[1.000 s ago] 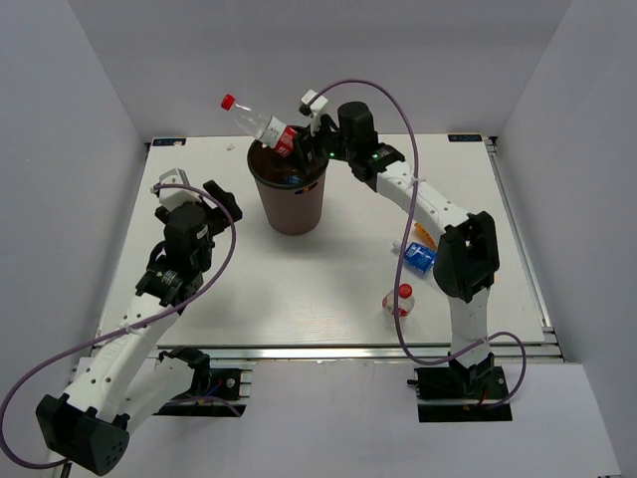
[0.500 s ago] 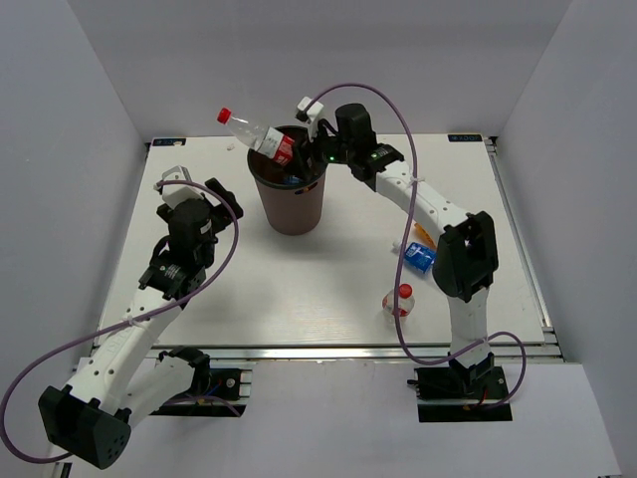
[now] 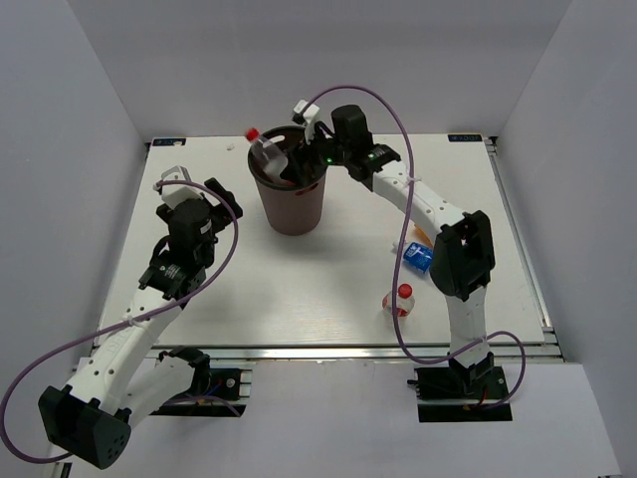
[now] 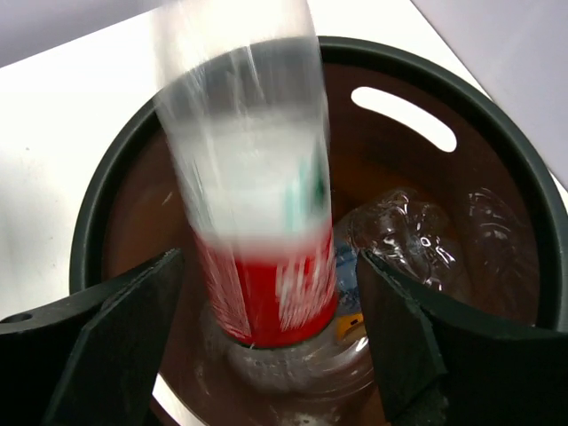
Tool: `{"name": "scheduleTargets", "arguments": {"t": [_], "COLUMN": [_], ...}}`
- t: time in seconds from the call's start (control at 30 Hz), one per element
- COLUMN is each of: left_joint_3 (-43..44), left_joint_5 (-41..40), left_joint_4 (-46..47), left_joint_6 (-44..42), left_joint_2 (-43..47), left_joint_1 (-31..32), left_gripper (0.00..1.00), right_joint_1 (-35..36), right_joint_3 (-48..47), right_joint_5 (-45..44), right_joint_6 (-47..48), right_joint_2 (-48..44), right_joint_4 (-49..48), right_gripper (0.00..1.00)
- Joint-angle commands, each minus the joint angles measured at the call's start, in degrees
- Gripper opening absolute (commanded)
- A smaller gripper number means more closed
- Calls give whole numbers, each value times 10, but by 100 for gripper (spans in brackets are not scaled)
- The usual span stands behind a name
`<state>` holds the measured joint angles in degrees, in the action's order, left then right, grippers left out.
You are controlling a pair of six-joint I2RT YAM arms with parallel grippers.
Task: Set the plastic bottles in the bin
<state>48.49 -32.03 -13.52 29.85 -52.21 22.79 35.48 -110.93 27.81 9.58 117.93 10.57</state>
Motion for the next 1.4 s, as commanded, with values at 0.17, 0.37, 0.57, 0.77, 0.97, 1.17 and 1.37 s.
{"name": "scheduleTargets", "arguments": {"t": [0.17,0.37,0.57,0.77,0.97,1.17,1.37], "left_joint_3": [22,27,25,25,26,21,17], "left_joint_5": [-6,1,12,25,51,60,74], "left_joint_4": [-5,-4,-3,-3,-7,-7,-9], "left_joint_6": [-3,-7,-5,-4,-7,-13,-22], "left_joint_2": [-4,-9,-9,-11,-11,-4,-6], "left_joint_1": [1,1,1,2,1,1,1], "left_gripper": [98,98,98,98,98,98,98], "right_joint_1": [2,2,1,-1,-57,-105,-87], "right_joint_3": [-31,-37,-74,-37,158,408,523], "right_joint_5": [-10,-5,-13,-80,-163,-253,-297], "right_joint_6": [4,9,19,-13,-92,-134,-266], "right_joint_2": [12,5,-21,-123,-273,-474,-580], "right_joint_4": [15,10,13,3,-27,-28,96], "right_gripper": [85,89,89,89,89,89,89]}}
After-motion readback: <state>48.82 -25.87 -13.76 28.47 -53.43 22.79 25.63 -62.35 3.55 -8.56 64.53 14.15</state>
